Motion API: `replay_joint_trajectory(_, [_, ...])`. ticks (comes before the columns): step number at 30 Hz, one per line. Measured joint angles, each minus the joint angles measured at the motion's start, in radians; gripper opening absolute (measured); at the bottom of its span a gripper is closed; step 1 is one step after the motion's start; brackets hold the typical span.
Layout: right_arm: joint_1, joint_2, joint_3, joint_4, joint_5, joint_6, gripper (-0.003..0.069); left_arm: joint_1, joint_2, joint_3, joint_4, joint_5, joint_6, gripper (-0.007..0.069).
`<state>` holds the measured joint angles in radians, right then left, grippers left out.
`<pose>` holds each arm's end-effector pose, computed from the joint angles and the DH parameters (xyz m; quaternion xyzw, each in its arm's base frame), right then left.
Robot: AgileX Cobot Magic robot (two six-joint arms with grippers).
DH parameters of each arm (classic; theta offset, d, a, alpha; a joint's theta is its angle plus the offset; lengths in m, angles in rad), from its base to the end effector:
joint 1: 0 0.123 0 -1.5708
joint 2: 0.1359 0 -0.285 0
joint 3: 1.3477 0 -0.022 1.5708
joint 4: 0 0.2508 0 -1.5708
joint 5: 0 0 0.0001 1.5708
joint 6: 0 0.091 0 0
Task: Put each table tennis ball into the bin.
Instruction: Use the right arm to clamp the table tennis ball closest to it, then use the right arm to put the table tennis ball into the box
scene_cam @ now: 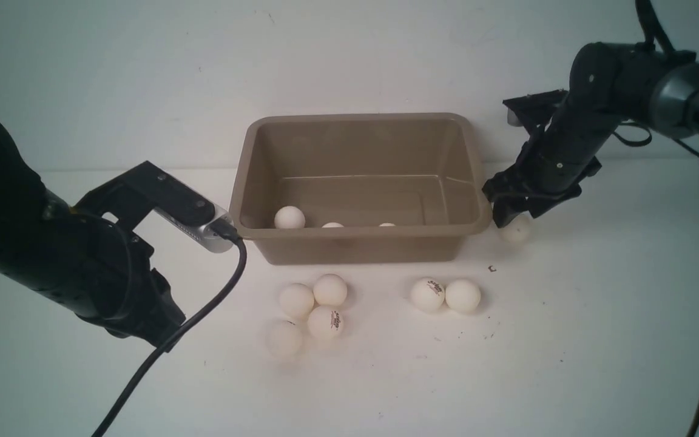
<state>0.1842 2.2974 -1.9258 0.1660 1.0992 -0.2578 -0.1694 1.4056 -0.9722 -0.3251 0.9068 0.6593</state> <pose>0.4699 0.1012 0.1708 -0.1876 0.9748 0.0736 0.0959 0.2570 -0.0672 0.2605 0.3206 0.9235 -0.0995 0.1858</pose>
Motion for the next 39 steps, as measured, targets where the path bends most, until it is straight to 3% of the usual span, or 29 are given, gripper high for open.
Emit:
replay_joint_trajectory(9, [0.0,0.023,-0.007,-0.015,0.003,0.0,0.0354,0.0,0.0,0.0,0.0,0.001,0.0,-0.0008])
replay_joint_trajectory(12, [0.0,0.027,-0.042,-0.075,0.054,0.0,0.0354,0.0,0.0,0.0,0.0,0.001,0.0,-0.0008])
replay_joint_trajectory(21, [0.007,0.019,-0.304,-0.098,0.14,0.004,0.0354,0.0,0.0,0.0,0.0,0.001,0.0,-0.0008])
replay_joint_trajectory(26, [0.082,-0.006,-0.449,0.01,0.141,-0.008,0.0354,0.0,0.0,0.0,0.0,-0.002,0.0,-0.0008])
replay_joint_trajectory(32, [0.247,0.048,-0.457,-0.026,0.154,-0.102,0.0353,0.0,0.0,0.0,0.0,-0.007,0.0,-0.0008])
replay_joint_trajectory(39, [0.302,0.085,-0.453,-0.021,0.156,-0.148,0.0358,0.0,0.0,0.0,0.0,-0.007,0.0,-0.0008])
